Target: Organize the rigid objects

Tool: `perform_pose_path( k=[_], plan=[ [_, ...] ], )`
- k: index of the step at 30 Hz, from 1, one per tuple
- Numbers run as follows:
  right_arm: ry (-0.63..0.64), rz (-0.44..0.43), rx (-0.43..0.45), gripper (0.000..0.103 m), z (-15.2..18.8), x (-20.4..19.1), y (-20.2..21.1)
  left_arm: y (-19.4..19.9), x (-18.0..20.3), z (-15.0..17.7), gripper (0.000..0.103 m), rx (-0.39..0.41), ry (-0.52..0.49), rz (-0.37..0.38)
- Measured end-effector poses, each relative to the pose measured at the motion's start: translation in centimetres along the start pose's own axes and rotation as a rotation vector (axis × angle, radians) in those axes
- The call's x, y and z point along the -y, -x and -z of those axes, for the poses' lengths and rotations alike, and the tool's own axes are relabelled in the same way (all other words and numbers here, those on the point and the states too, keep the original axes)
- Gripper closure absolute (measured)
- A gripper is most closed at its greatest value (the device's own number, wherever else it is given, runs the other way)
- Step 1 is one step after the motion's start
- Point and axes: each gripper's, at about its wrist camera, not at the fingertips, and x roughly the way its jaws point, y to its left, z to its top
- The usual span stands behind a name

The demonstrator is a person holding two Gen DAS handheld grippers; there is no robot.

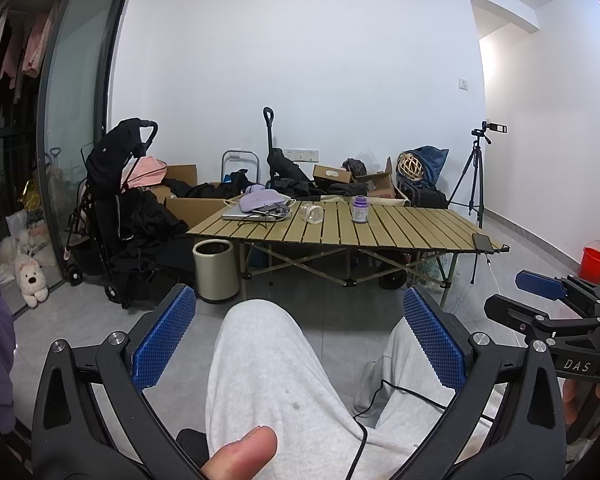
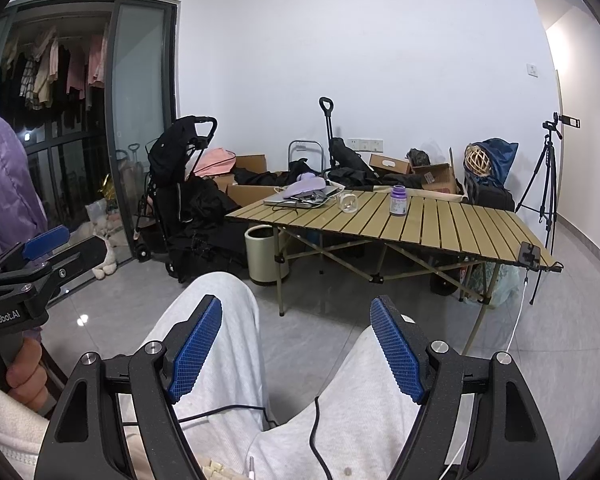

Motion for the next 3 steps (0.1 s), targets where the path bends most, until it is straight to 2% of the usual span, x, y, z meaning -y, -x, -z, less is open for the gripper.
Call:
perform_pose_path(
  k=[3],
  plan=[
    [-0.001,-0.001,-0.004,0.021,0.03,-0.06,-0.06,-0.06,-0.08,0.12,0.000,-0.003,0.001,0.008]
  ],
)
